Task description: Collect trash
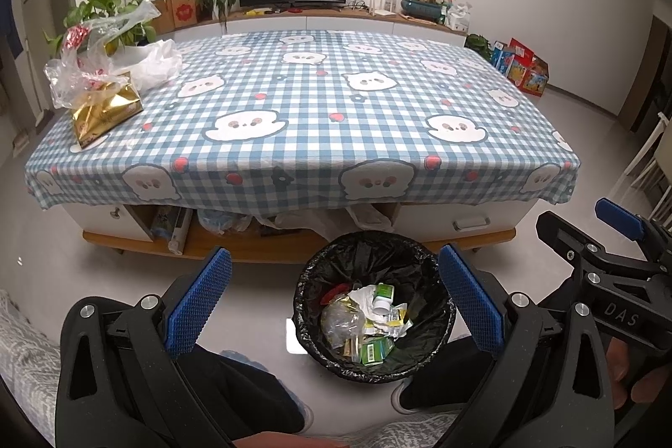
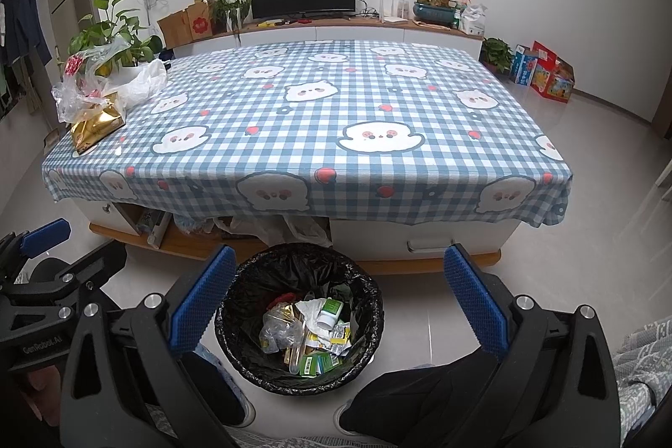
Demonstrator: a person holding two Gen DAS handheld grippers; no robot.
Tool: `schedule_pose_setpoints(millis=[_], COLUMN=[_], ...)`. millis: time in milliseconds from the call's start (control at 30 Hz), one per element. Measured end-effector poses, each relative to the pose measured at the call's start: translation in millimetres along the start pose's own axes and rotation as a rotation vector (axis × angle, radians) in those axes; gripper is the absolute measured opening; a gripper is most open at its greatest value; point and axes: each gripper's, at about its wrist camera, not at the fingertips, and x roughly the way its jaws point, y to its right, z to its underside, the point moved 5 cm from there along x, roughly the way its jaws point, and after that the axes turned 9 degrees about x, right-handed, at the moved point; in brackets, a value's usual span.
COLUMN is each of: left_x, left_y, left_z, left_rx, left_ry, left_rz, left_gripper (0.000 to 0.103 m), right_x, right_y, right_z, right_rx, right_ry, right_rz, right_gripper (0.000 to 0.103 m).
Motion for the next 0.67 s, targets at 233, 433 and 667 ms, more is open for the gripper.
schedule_pose_setpoints(millis=[233,433,667], left_x=[-0.5,-0.3,2.5], left_y=[0.8,2.0,-1.7], left_z=[0.5,0.1,1.4], left_rx=[0.008,0.01,-0.006], left_ry=[-0.001,-0.002,-0.015], left_rz=[-0.001,-0.001,0.002], left_gripper=[0.097,0.097,0.097], right_x=[0.3,0.5,0.3], right_y=[-0.2,0.0,0.3], right_z=[0.1,0.2,0.2], right_rx=[0.0,0.001,0.001], right_ry=[0.0,-0.001,0.0], right_rz=[-0.001,-0.001,-0.001], right_gripper=[0.095,0.095,0.095])
